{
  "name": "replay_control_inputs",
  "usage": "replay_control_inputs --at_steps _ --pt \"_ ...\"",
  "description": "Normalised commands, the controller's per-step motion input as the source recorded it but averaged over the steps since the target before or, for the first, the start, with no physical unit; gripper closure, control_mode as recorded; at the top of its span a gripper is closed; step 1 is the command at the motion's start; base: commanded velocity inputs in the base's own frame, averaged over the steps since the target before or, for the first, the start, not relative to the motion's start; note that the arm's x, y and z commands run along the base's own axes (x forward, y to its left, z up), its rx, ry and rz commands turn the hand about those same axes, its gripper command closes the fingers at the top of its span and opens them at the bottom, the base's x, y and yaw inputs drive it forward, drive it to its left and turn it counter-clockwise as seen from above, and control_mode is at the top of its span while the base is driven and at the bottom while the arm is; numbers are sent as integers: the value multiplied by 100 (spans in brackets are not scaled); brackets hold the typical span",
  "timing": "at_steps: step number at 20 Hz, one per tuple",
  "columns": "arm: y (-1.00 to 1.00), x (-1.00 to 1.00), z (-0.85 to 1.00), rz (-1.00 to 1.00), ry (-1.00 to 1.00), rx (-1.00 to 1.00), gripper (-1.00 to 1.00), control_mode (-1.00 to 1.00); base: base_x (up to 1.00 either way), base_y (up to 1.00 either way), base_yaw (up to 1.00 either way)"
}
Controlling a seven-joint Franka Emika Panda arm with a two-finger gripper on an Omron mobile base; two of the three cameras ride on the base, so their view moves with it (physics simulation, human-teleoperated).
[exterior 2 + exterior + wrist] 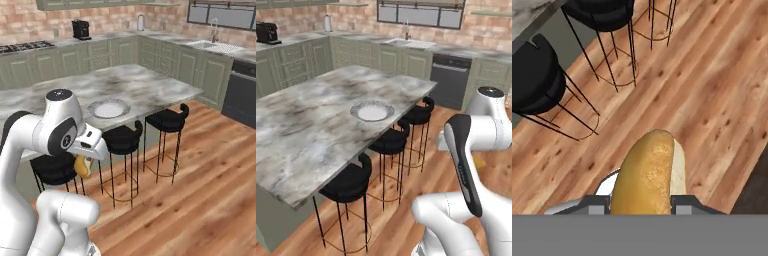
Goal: Move the hot dog bun to the plate on the dining table and place the condiment next to that plate. Then navigate to the fridge and take the sausage and place it on the plate as well.
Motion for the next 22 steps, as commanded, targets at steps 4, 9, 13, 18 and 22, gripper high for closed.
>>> replay_control_inputs --at_steps 4,9,13,18,22 --pt "0 0 0 0 0 0 100 100 83 -54 50" --pt "0 0 0 0 0 0 100 100 84 -51 50" --pt "0 0 0 0 0 0 100 100 91 -43 50" --pt "0 0 0 0 0 0 100 100 96 -36 49" --pt "0 0 0 0 0 0 100 100 98 -37 45"
